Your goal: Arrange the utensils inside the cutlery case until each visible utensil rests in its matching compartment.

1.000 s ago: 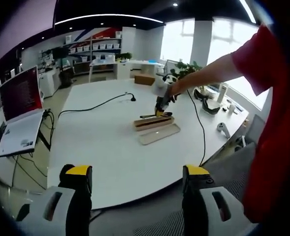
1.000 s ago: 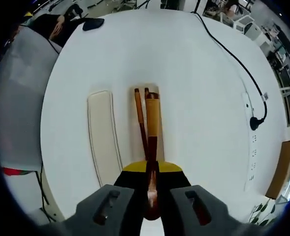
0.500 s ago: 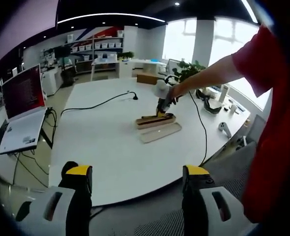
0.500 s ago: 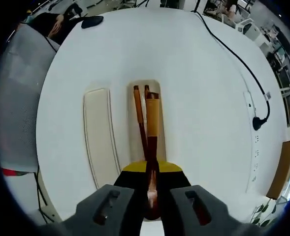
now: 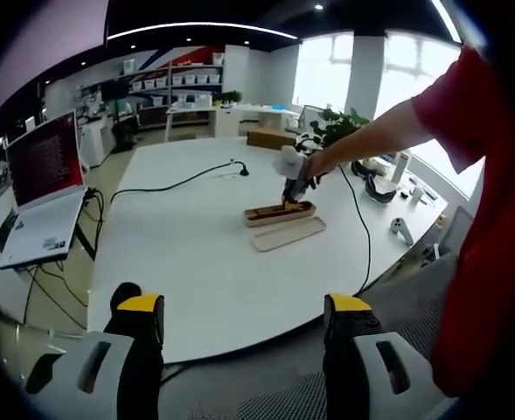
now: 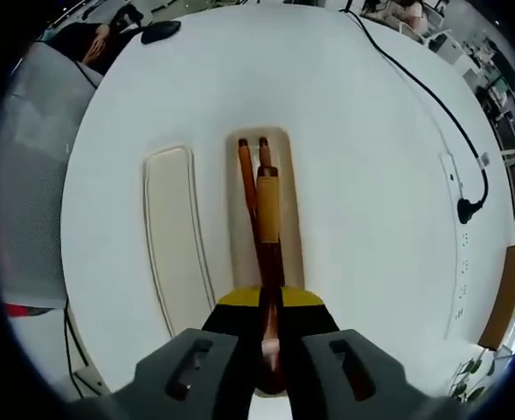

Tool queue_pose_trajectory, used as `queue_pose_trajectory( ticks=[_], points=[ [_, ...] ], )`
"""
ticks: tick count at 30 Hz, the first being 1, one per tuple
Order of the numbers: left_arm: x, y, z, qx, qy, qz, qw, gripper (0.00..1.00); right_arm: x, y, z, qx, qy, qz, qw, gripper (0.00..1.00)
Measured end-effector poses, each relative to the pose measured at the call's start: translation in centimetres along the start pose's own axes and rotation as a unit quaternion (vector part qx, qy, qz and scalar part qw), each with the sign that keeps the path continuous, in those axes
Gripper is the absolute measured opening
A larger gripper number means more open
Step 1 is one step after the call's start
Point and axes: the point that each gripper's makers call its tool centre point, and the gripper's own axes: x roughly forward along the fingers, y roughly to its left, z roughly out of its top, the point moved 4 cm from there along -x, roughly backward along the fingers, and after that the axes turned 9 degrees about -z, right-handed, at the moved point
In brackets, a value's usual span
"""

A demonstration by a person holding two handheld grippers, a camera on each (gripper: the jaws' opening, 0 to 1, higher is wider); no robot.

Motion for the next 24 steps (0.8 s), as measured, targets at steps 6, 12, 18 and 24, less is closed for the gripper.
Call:
queue_pose_trajectory(
  ticks=[6, 12, 18, 24],
  points=[
    [0.11, -0.05, -0.11, -0.001, 0.003, -0.001, 1.0, 0.76, 0.68, -0.35, -0.44, 0.004, 0.004, -0.004, 1.0, 0.01],
    [0.32, 0.1, -0.1, -0.001, 0.005, -0.001, 1.0, 0.76, 0.78, -0.24, -0.78, 0.006, 0.016, 0.001, 0.9999, 0.02],
    [0.52, 0.14, 0.05, 0.0, 0.005, -0.004, 1.0, 0.76, 0.68, -0.33, -0.96, 0.02, 0.019, 0.002, 0.9996, 0.02],
    [0.65, 0.13, 0.21, 0.002, 0.004, -0.006, 1.0, 0.76, 0.42, -0.37, -0.78, 0.028, 0.012, 0.004, 0.9995, 0.02]
  ],
)
